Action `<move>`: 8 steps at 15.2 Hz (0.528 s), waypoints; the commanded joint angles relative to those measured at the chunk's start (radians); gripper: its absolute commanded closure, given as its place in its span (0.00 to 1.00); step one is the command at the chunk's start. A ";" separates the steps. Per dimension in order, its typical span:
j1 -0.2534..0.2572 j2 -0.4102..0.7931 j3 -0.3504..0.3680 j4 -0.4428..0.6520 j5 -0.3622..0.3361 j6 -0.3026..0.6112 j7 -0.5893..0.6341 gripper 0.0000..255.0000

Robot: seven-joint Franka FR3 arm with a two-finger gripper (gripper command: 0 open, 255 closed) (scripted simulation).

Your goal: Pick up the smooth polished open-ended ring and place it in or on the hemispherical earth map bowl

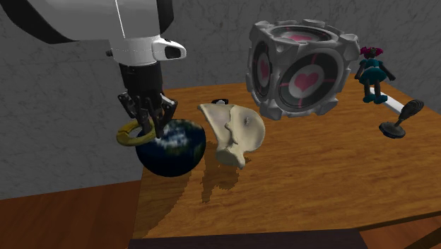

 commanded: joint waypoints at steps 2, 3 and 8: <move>-0.001 -0.032 0.000 0.009 0.007 -0.041 -0.003 1.00; -0.002 -0.041 0.000 0.014 0.008 -0.055 -0.004 1.00; -0.041 -0.052 -0.040 0.038 -0.002 -0.095 -0.074 1.00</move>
